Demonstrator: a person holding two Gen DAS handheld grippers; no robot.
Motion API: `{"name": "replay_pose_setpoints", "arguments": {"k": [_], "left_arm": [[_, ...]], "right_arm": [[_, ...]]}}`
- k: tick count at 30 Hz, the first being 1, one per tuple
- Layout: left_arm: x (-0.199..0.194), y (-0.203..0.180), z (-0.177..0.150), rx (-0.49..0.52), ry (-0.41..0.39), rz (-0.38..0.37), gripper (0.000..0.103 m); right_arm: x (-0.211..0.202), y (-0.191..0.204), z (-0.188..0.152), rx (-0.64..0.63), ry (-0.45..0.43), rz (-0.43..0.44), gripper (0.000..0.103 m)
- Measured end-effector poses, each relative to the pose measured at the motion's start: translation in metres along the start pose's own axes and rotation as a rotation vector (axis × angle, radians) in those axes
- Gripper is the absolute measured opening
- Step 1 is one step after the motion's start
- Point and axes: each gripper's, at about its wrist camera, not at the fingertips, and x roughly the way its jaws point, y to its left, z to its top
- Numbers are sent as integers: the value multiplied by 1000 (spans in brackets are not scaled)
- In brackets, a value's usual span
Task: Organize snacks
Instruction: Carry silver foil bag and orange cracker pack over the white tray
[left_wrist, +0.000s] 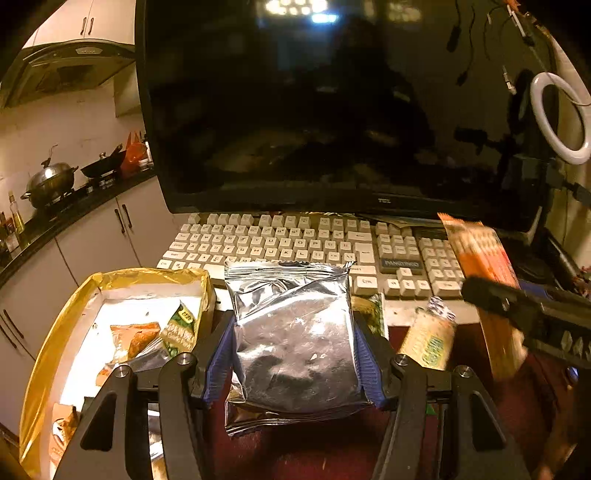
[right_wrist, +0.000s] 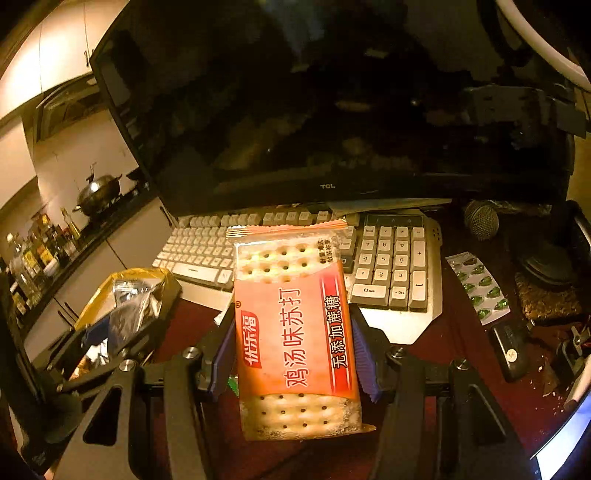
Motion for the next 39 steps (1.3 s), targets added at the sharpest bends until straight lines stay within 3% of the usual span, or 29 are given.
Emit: {"name": "replay_pose_setpoints", "arguments": {"k": [10, 17, 30, 39], "left_arm": [[-37, 26, -3, -17, -33, 26, 63], [-54, 76, -2, -96, -56, 87, 63], [-53, 158, -24, -229, -25, 213, 63], [-42, 170, -43, -243, 18, 250, 63]], "right_arm": [[0, 36, -3, -8, 40, 90, 55], [7, 75, -5, -38, 79, 153, 55], [25, 145, -12, -127, 158, 243, 55], [45, 184, -18, -169, 224, 289, 55]]}}
